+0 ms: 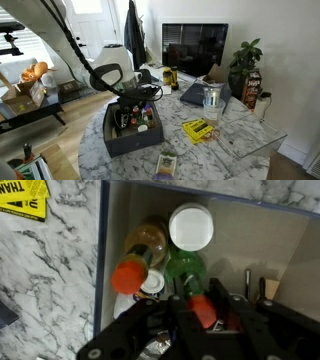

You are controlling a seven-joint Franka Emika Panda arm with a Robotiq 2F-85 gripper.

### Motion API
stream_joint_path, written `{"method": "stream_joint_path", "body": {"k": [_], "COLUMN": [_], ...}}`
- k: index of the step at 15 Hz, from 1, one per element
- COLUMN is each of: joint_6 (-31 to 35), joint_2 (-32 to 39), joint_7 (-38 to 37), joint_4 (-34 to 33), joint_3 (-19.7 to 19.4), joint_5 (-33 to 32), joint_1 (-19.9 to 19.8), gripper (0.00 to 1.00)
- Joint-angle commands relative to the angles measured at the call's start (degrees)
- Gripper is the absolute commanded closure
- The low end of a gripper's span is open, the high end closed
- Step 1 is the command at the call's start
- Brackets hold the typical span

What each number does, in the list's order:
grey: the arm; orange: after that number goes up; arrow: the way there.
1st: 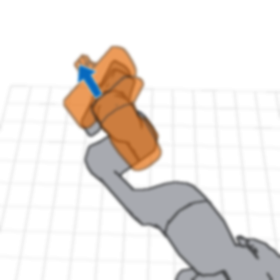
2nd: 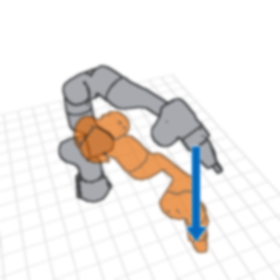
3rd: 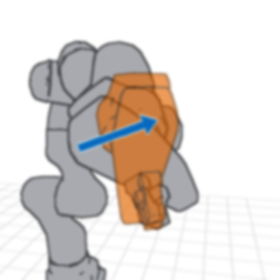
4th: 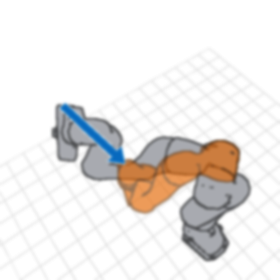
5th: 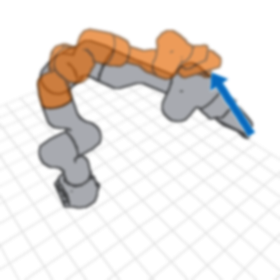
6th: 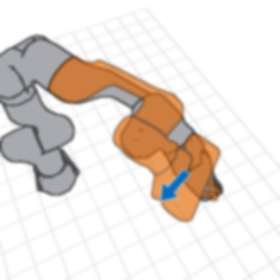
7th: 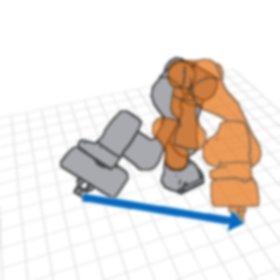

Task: Put the green bottle inside the box

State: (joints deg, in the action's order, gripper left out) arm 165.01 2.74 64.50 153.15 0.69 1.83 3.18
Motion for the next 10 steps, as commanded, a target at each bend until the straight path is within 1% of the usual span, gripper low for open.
{"method": "stream_joint_path", "body": {"k": [1,4,7,10], "joint_6": [-1.6,-3.3,-6.0,-8.1], "joint_2": [-0.1,-2.0,-4.7,-5.6], "joint_7": [-1.1,-3.2,-7.4,-9.2], "joint_4": [-0.5,0.1,0.6,0.1], "joint_3": [1.1,1.1,1.0,1.5], "joint_5": [-0.4,-3.2,-8.8,-10.9], "joint_1": [-1.2,-0.7,-0.3,0.0], "gripper": [0.92,0.92,0.92,0.92]}}
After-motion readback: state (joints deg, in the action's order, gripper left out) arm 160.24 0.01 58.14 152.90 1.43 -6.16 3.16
